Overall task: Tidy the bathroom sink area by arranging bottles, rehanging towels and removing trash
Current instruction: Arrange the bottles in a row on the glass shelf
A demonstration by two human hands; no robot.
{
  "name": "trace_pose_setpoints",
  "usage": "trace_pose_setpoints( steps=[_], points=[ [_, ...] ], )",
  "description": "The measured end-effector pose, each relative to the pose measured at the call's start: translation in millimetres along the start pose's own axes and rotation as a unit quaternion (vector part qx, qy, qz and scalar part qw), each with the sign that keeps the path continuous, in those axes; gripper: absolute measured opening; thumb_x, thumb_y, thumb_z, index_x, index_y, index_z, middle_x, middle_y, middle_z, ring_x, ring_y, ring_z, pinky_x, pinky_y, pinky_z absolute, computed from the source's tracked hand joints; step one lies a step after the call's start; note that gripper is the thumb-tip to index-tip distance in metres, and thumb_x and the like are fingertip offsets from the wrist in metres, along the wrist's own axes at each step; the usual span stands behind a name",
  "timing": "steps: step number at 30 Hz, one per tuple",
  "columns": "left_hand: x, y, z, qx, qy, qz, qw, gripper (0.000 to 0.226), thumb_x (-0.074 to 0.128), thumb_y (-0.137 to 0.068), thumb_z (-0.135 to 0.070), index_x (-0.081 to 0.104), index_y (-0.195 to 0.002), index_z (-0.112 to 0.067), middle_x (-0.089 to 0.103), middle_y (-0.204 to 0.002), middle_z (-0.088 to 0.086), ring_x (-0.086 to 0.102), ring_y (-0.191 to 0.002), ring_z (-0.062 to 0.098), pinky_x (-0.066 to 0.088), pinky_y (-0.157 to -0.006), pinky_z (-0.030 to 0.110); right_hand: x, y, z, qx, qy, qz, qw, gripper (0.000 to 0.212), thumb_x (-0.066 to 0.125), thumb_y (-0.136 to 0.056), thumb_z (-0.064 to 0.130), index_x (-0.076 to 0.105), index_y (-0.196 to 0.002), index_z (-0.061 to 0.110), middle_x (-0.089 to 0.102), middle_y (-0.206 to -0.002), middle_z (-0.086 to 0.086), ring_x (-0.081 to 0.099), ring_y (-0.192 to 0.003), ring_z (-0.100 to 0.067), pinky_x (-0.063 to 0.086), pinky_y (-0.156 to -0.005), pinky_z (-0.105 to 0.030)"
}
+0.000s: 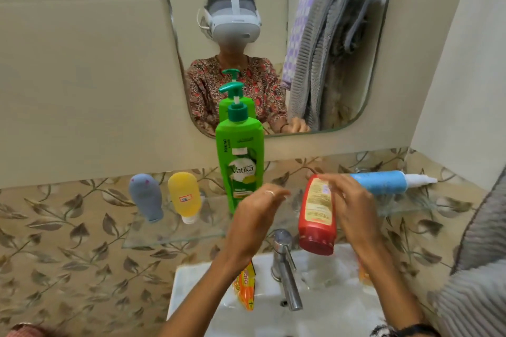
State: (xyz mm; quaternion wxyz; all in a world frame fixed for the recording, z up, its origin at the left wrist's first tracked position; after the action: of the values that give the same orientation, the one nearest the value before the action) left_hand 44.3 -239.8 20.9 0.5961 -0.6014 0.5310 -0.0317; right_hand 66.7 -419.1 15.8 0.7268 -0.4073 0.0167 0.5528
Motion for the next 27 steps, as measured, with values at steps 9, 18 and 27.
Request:
trace_pose_setpoints(
  steps=[9, 18, 27],
  points=[
    [51.3, -0.8, 9.4, -0.067, 0.162, 0.24, 0.955, 0.052, 0.058, -0.084, 0.005, 0.052, -0.131, -0.014, 0.041, -0.146, 0.008, 0.044, -0.131, 0.018, 0.044, -0.105, 0.027, -0.8, 47.6, -41.2, -0.012, 0.111, 0.078, 0.991, 0.057, 0.064, -0.078, -0.007, 0.052, -0.131, 0.013, 0.053, -0.136, -0.009, 0.053, -0.122, -0.025, 0.044, -0.1, -0.038],
    [38.5, 8.7, -1.6, -0.011, 0.177, 0.114, 0.977, 0.042, 0.058, -0.085, -0.012, 0.054, -0.124, -0.029, 0.052, -0.127, -0.019, 0.047, -0.119, -0.01, 0.039, -0.098, 0.009, -7.7, 46.9, -28.8, -0.058, -0.007, 0.047, 0.997, 0.054, 0.063, -0.081, -0.003, 0.05, -0.124, 0.026, 0.059, -0.125, 0.001, 0.05, -0.119, -0.014, 0.042, -0.099, -0.031],
    [8.8, -43.8, -14.0, -0.194, 0.368, -0.04, 0.909, 0.03, 0.058, -0.088, -0.011, 0.064, -0.101, -0.038, 0.068, -0.097, -0.018, 0.064, -0.088, -0.007, 0.053, -0.08, 0.016, -19.9, -11.0, 12.9, 0.006, -0.247, 0.114, 0.962, 0.029, 0.059, -0.084, 0.029, 0.057, -0.111, 0.038, 0.069, -0.103, 0.012, 0.064, -0.094, -0.004, 0.052, -0.079, -0.017]
  ],
)
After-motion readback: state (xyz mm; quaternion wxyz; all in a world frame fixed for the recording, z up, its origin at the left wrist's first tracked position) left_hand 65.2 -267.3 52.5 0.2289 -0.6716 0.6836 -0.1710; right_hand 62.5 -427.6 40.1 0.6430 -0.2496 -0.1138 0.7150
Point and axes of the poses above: each hand's wrist, its own y-axis away from the middle knuckle, its own x-axis out of the palm, z = x × y, the point moved 3 cm from there along -y, towards the middle knuckle
